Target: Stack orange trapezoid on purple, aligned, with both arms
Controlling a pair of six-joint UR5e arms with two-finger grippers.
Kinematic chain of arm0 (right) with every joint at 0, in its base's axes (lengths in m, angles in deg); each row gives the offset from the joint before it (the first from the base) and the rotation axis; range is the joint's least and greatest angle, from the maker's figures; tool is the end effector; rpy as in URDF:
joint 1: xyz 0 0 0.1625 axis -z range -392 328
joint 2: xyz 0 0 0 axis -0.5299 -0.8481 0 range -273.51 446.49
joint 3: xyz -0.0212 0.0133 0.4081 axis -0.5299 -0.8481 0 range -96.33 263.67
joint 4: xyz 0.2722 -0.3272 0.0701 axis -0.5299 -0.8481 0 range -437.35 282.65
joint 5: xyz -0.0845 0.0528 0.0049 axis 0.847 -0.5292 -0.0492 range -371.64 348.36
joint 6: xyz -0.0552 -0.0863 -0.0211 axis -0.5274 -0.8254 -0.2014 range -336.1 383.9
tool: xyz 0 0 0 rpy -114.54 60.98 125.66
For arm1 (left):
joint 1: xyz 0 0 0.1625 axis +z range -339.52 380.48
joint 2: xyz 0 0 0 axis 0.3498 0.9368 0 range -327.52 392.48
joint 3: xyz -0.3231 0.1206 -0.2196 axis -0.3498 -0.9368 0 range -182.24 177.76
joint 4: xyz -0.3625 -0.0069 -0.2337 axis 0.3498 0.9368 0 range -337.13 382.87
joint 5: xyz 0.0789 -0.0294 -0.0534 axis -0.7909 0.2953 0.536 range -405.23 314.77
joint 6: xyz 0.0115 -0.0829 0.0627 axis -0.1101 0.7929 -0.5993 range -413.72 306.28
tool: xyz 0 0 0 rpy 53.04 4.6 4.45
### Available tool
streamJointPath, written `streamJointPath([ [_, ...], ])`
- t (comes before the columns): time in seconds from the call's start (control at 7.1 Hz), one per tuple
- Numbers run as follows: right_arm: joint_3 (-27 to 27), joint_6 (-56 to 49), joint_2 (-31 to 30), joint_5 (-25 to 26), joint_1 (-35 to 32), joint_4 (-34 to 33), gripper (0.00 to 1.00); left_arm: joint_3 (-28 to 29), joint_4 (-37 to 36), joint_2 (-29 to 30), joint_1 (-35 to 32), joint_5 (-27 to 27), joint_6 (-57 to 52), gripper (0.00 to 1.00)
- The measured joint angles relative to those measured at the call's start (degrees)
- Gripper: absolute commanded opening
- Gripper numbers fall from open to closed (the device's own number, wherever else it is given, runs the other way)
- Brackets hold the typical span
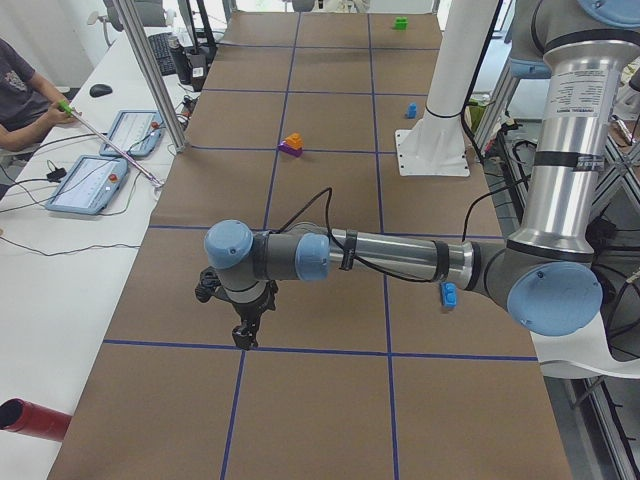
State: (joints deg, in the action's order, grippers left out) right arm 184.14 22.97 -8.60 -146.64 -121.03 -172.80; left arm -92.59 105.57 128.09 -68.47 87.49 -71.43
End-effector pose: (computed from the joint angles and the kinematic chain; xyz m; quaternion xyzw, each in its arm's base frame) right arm 0.0513 -0.4728 0.6054 -0.0008 -0.3827 -0.0150 0.9237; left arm -0.0522 -0.5469 0.6060 0.0420 0.3619 0.1476 0.9195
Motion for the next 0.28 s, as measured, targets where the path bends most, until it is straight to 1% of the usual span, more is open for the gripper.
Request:
streamJointPath([
  [0.28,0.0,0.1,-0.2,0.0,0.0,0.0,1.0,0.0,0.0,0.0,0.0,0.0,0.0,1.0],
])
